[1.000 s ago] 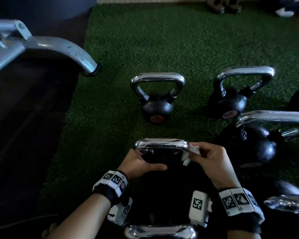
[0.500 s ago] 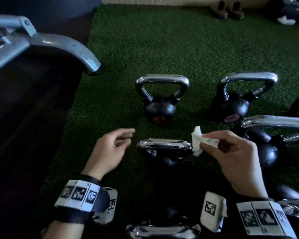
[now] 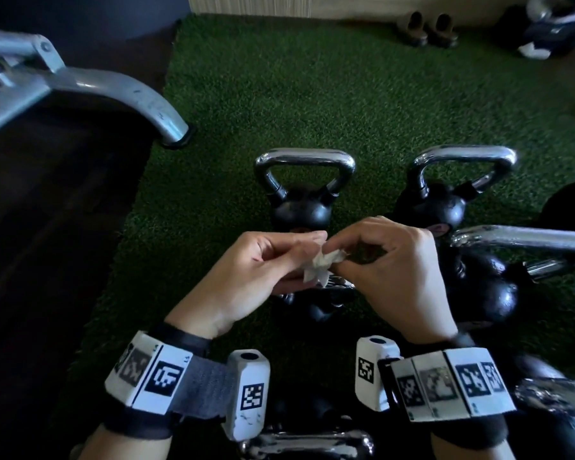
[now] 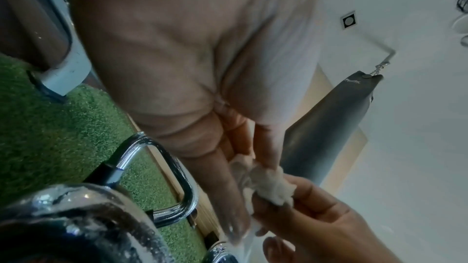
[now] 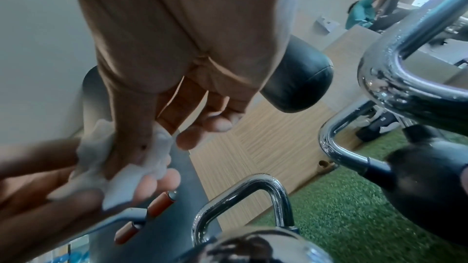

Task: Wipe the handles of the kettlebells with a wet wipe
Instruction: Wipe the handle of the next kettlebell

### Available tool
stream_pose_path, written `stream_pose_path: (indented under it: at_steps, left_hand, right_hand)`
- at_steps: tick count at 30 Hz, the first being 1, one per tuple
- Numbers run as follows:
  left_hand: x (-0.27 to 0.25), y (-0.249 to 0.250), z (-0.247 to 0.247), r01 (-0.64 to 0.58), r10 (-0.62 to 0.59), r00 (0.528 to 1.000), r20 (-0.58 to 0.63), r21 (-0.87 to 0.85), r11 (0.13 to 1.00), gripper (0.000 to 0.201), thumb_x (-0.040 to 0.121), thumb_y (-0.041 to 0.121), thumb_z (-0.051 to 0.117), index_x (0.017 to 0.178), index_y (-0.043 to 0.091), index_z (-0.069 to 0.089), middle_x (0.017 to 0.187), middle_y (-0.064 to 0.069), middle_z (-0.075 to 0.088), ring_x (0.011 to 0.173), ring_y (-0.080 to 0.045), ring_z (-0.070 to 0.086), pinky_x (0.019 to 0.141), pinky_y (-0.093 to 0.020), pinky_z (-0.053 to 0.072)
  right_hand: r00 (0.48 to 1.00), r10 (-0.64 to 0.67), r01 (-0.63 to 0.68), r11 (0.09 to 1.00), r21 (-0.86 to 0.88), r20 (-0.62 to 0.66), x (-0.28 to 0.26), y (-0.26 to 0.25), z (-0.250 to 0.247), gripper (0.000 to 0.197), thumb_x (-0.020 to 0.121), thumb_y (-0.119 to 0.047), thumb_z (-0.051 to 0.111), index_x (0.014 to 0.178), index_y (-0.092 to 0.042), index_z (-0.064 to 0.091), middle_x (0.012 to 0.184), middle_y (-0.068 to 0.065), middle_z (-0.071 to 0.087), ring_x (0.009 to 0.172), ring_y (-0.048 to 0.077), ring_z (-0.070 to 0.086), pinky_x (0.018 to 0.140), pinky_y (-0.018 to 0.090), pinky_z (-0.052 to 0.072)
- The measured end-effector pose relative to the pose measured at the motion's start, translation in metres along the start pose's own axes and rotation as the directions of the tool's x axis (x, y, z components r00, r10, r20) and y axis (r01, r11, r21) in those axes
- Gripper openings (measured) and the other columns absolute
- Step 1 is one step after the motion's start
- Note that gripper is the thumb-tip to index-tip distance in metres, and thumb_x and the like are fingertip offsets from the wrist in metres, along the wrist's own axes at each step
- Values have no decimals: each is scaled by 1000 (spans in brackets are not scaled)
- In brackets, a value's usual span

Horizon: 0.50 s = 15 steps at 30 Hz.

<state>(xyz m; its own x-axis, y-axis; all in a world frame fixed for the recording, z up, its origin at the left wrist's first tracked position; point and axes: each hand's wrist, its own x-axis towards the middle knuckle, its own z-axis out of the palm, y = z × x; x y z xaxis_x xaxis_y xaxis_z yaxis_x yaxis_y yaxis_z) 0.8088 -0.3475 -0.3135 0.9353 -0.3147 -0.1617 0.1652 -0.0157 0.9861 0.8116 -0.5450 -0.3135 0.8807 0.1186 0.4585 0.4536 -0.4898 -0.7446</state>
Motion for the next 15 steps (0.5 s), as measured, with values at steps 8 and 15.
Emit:
stream_pose_path:
  at_steps: [8, 15]
  left_hand:
    - [-12, -8, -4, -214, 371, 918, -138, 615, 759, 34, 93, 15, 75, 125, 24, 74, 113, 18, 75, 98, 9, 69, 91, -12, 54]
    - [-8, -40, 15, -295, 486, 874, 10, 806, 514, 37, 89, 25, 79, 125, 16, 75, 123, 11, 74, 110, -2, 69, 96, -26, 56]
  right_hand:
    - [950, 294, -298, 954, 20, 103, -33, 53, -20, 40, 77, 5, 75, 94, -32, 76, 90, -11, 77, 78, 8, 72, 72, 27, 54]
    - [735, 552, -586, 809, -42, 393, -63, 106, 16, 50, 61, -46, 95, 104, -39, 73, 92, -9, 78, 85, 8, 75, 89, 43, 59]
